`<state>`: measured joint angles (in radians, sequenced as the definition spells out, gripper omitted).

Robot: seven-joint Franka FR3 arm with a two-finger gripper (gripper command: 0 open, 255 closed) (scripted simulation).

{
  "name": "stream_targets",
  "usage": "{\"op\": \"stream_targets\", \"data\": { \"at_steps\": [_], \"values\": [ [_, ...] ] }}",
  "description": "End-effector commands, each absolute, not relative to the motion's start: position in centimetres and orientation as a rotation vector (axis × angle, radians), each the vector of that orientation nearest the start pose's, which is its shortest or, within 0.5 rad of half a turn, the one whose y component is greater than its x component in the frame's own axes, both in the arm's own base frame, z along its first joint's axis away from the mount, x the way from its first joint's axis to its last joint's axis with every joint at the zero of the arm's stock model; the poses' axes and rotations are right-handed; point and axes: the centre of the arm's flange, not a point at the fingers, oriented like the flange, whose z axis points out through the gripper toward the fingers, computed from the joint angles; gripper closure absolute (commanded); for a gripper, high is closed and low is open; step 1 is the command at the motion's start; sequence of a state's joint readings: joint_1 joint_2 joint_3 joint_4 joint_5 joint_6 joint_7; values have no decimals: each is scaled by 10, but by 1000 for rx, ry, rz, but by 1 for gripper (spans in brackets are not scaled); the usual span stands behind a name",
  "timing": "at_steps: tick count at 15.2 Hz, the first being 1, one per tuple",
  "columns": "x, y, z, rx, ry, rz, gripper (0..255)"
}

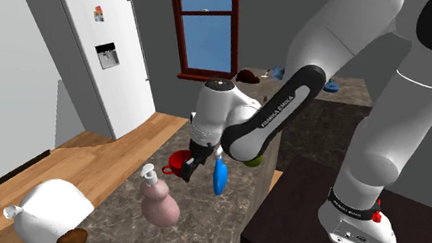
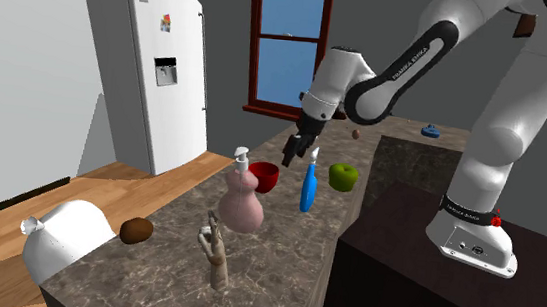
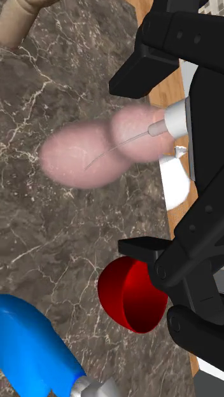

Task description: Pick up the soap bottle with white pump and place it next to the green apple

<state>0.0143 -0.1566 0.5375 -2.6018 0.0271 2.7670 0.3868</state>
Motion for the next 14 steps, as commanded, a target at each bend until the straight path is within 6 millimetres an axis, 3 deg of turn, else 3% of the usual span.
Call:
{"op": "stream_targets", "data": {
  "at_steps": [1,8,14],
  "values": [
    [402,258,316,-3010,-235,-499,0],
    [436,313,257,-2984,-259,-634,0],
    [449,317,228,-2984,-259,-634,0]
  ]
}}
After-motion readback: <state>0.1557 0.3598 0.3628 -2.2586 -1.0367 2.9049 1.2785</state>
